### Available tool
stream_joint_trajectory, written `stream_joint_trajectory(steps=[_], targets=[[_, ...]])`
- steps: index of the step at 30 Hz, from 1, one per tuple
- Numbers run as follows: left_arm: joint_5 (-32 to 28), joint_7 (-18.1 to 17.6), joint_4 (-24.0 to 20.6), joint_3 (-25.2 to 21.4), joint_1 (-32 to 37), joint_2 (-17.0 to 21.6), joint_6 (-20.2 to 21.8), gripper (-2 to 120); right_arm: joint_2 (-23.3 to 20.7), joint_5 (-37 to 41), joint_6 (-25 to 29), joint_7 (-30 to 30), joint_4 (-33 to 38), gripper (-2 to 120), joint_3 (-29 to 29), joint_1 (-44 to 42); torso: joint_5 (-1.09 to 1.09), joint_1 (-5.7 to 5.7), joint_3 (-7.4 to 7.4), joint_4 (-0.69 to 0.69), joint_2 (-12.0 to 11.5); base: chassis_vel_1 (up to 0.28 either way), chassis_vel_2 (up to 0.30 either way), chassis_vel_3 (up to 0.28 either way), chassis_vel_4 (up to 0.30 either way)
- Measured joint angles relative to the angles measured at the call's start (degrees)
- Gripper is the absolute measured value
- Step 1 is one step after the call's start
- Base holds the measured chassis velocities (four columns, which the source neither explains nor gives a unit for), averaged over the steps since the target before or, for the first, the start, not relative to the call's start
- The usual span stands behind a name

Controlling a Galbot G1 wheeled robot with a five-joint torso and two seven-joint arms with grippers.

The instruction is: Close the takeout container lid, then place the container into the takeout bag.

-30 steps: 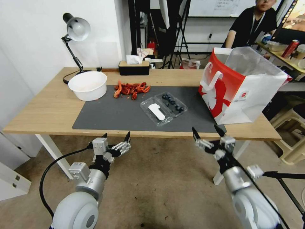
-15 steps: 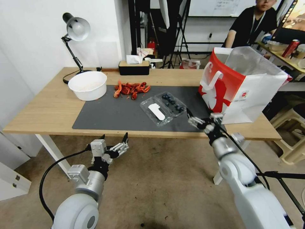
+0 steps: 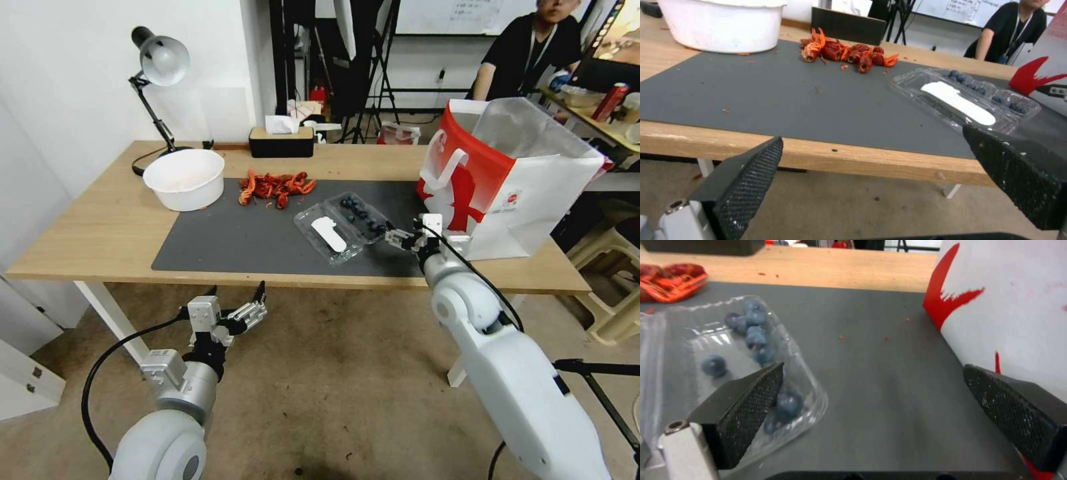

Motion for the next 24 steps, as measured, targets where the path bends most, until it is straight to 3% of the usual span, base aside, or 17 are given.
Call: stream_joint_trajectory(steps=[14,24], targets=[[-0.15,-0.02,0.31,0.01,-0.31,0.19,0.14,100,-2.04,2.94,-6.37,2.10,-2.96,100,-4.62,6.13,0.00,0.00,-0.01,0.00,0.00,0.000,0.000,0.000,0.000],[-0.14,-0.09,0.31,-0.03,-0.27,0.14,0.14,100,-2.26,4.28,-7.70,2.64,-4.47,100,-5.63,7.94,-0.01,-0.01,-0.01,-0.01,0.01,0.000,0.000,0.000,0.000]])
